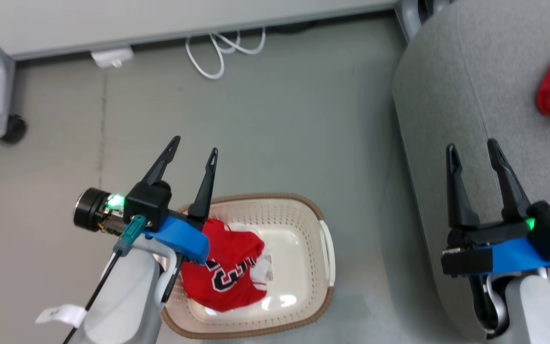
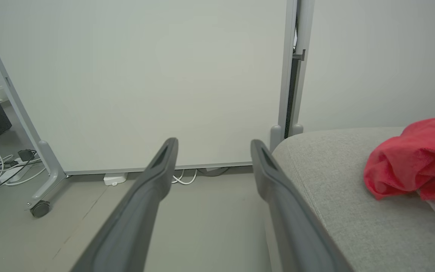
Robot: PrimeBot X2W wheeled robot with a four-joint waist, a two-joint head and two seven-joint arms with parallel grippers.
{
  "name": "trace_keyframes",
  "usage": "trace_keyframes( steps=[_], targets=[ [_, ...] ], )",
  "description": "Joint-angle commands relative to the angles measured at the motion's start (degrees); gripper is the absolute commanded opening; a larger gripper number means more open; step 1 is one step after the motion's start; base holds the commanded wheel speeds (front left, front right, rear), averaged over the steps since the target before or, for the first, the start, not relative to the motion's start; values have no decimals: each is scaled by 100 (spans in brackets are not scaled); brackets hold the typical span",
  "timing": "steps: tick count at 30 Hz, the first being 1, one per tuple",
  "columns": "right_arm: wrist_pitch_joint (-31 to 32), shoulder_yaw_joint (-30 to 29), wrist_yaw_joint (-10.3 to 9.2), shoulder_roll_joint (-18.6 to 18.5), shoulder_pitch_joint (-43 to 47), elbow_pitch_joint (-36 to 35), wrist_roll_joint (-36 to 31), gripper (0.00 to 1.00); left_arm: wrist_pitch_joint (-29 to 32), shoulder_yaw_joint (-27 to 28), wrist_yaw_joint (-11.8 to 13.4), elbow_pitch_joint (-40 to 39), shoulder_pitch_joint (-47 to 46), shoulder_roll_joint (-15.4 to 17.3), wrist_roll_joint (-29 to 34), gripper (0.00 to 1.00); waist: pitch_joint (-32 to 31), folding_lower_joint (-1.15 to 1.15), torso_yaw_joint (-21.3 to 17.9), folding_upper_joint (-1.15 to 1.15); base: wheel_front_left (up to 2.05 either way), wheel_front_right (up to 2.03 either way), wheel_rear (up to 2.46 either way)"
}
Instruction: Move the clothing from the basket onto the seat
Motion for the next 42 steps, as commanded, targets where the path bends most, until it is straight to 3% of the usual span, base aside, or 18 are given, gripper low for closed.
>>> trace_keyframes(
  steps=[1,12,22,28,35,42],
  targets=[
    [-18,30,3,9,-154,-53,40,100,-15,-133,-3,142,-199,78,-29,100,457,-1,-273,0,0,0,0],
    [-18,60,3,8,-711,-244,64,100,-15,-1295,-4,1688,-1122,308,-101,100,1414,-1,-587,0,0,0,0],
    [-18,81,3,-19,-1079,-427,61,100,-13,-2209,-4,3073,-1898,250,28,100,2228,-1,-739,0,0,0,0],
    [-17,160,3,-13,-1325,-567,79,100,323,-2777,-4,4024,-2408,151,290,100,2723,-1,-854,0,0,0,0],
    [-18,209,3,2,-1502,-728,108,100,635,-3130,-4,4516,-2807,204,459,100,3217,-1,-965,0,0,0,0],
    [-17,237,3,13,-1624,-938,95,100,1164,-3401,316,4667,-3143,447,710,100,3676,-1,-1076,0,0,0,0]
  ],
)
